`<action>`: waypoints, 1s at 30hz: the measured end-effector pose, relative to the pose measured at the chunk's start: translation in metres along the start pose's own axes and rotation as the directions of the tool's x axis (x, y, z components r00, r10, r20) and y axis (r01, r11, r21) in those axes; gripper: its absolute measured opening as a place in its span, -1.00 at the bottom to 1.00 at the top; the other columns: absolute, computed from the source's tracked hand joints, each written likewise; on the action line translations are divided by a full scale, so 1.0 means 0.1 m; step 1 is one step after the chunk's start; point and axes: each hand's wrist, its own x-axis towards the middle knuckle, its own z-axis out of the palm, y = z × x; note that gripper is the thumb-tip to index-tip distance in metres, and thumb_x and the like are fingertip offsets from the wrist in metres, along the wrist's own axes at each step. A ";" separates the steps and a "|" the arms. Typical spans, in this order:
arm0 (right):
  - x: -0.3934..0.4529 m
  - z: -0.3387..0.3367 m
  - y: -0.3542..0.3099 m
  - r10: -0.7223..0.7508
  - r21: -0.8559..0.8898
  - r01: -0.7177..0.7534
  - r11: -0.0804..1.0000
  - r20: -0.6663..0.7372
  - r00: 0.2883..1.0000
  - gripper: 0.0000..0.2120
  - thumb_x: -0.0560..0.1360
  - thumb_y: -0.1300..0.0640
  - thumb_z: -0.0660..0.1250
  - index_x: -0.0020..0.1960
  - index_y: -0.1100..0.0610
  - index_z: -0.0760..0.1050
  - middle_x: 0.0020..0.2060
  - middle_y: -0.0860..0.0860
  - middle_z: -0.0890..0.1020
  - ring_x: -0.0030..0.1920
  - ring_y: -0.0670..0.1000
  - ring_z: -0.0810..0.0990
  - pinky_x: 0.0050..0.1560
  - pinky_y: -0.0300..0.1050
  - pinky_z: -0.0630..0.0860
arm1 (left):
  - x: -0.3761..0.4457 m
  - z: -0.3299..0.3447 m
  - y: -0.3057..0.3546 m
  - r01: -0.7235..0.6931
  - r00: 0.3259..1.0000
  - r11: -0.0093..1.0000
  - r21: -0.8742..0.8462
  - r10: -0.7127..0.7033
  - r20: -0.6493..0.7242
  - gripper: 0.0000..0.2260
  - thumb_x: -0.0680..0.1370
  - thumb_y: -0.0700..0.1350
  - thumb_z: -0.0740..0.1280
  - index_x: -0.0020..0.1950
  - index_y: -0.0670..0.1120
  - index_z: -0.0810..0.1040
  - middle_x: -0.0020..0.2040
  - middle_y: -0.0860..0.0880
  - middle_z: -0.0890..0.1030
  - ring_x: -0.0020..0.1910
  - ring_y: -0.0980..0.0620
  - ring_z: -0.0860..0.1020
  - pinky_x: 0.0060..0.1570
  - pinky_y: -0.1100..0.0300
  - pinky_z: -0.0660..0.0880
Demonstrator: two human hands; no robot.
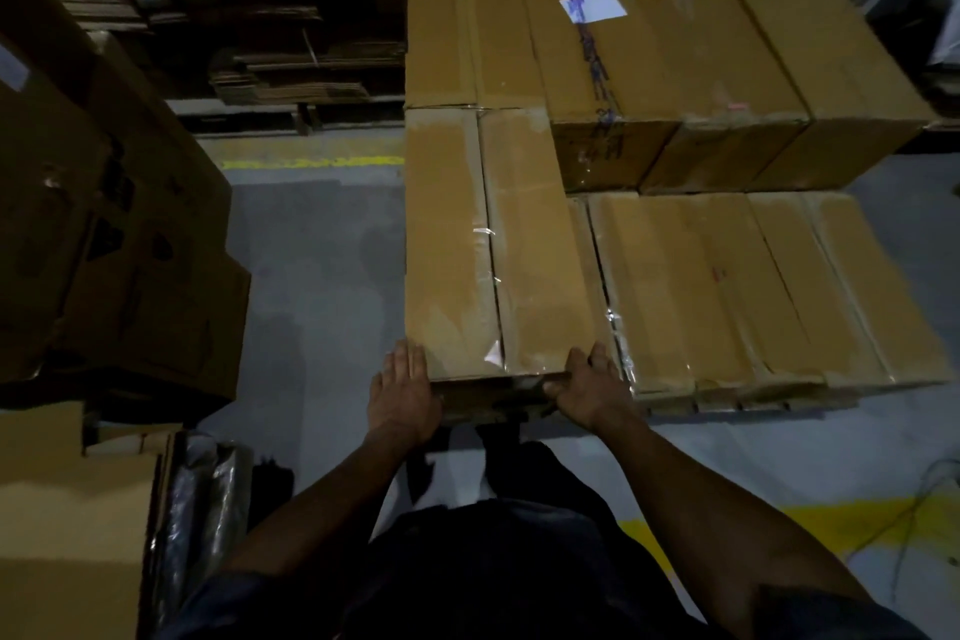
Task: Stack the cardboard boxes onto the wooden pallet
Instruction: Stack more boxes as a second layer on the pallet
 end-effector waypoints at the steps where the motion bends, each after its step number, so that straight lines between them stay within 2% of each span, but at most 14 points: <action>1: -0.12 0.05 0.03 0.005 0.031 -0.004 0.999 -0.019 1.000 -0.30 0.59 -0.21 0.24 0.57 0.10 0.11 0.60 0.21 0.02 0.54 0.27 0.15 0.47 0.15 0.23 | -0.08 0.01 -0.01 -0.026 1.000 1.000 0.016 0.026 -0.015 -0.28 0.64 0.13 0.15 0.60 -0.15 -0.15 0.61 -0.18 -0.16 0.58 -0.20 -0.06 0.53 -0.10 0.04; 4: -0.51 0.20 0.12 0.045 0.116 -0.037 0.993 -0.063 0.997 -0.27 0.60 -0.18 0.24 0.62 0.11 0.05 0.59 0.19 0.11 0.54 0.26 0.18 0.48 0.11 0.23 | -0.37 0.02 0.00 -0.085 0.994 0.996 0.032 0.087 -0.069 -0.30 0.63 0.15 0.16 0.60 -0.14 -0.08 0.61 -0.19 -0.12 0.57 -0.21 -0.01 0.51 -0.09 0.10; 7: -0.89 0.28 0.22 0.103 0.191 -0.082 0.978 -0.101 0.989 -0.31 0.61 -0.15 0.23 0.61 0.12 0.09 0.55 0.16 0.21 0.50 0.25 0.24 0.42 0.09 0.29 | -0.62 -0.02 0.05 -0.141 0.984 0.990 0.029 0.143 -0.102 -0.31 0.63 0.15 0.17 0.61 -0.12 -0.08 0.61 -0.18 -0.11 0.57 -0.21 0.01 0.51 -0.09 0.10; 13: -1.47 0.47 0.62 0.215 0.335 -0.150 0.930 -0.166 0.962 -0.44 0.60 -0.15 0.25 0.48 0.13 0.28 0.43 0.18 0.39 0.39 0.26 0.38 0.28 0.12 0.42 | -0.96 -0.02 0.39 -0.273 0.960 0.958 0.083 0.277 -0.043 -0.34 0.65 0.15 0.13 0.61 -0.14 -0.05 0.62 -0.17 -0.07 0.59 -0.19 -0.03 0.54 -0.08 0.02; 17: -1.78 0.59 1.03 0.277 0.405 -0.174 0.898 -0.211 0.937 -0.41 0.60 -0.18 0.25 0.53 0.07 0.25 0.47 0.12 0.36 0.43 0.23 0.34 0.33 0.11 0.41 | -1.11 0.13 0.80 -0.365 0.930 0.926 0.101 0.368 -0.011 -0.38 0.66 0.12 0.13 0.61 -0.15 0.00 0.62 -0.17 -0.04 0.59 -0.18 -0.03 0.54 -0.07 0.00; 22: -2.19 0.72 1.90 0.399 0.495 -0.255 0.831 -0.210 0.893 -0.29 0.62 -0.22 0.22 0.62 0.11 0.11 0.56 0.12 0.23 0.54 0.21 0.20 0.44 0.15 0.29 | -1.41 0.49 1.68 -0.457 0.887 0.881 0.121 0.462 -0.015 -0.41 0.65 0.13 0.13 0.59 -0.14 0.11 0.60 -0.16 0.11 0.56 -0.16 0.11 0.51 -0.02 0.12; 26: -2.52 0.70 2.85 0.477 0.538 -0.298 0.789 -0.228 0.849 -0.31 0.61 -0.22 0.22 0.61 0.09 0.14 0.56 0.11 0.24 0.53 0.19 0.21 0.44 0.09 0.29 | -1.69 0.88 2.57 -0.507 0.860 0.855 0.111 0.510 0.002 -0.42 0.63 0.13 0.17 0.53 -0.19 0.22 0.53 -0.21 0.25 0.48 -0.18 0.26 0.43 0.01 0.25; 30: -2.83 0.55 3.75 0.516 0.550 -0.326 0.769 -0.233 0.824 -0.34 0.61 -0.21 0.22 0.59 0.08 0.17 0.54 0.09 0.28 0.52 0.17 0.23 0.42 0.07 0.29 | -2.03 1.12 3.48 -0.535 0.845 0.841 0.083 0.535 0.027 -0.26 0.51 0.24 0.00 0.53 -0.22 0.23 0.53 -0.24 0.25 0.49 -0.21 0.24 0.42 -0.01 0.21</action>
